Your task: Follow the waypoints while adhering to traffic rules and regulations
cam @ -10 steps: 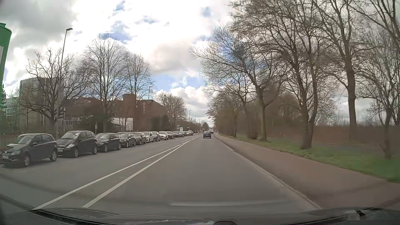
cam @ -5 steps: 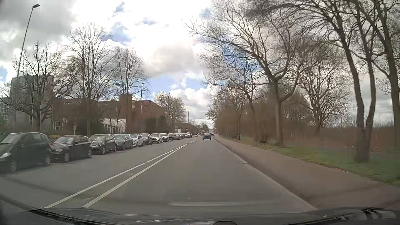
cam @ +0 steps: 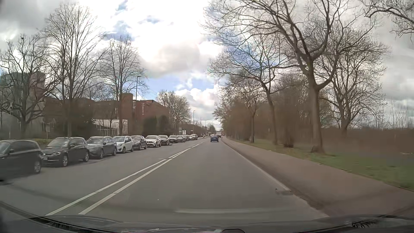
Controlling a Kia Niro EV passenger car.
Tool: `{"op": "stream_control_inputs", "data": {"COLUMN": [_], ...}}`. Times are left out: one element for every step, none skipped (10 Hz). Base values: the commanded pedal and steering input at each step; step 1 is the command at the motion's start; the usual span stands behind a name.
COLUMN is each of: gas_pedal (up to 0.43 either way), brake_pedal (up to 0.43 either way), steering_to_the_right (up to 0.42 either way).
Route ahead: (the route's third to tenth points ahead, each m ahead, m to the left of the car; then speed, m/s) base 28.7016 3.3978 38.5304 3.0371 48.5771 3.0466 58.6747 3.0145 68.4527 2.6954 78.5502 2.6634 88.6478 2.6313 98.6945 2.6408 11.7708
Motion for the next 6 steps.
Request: {"op": "stream_control_inputs", "data": {"gas_pedal": [0.157,0.157,0.157,0.157,0.157,0.177], "brake_pedal": [0.0,0.0,0.0,0.0,0.0,0.0], "steering_to_the_right": [0.0,0.0,0.0,0.0,0.0,0.0]}}
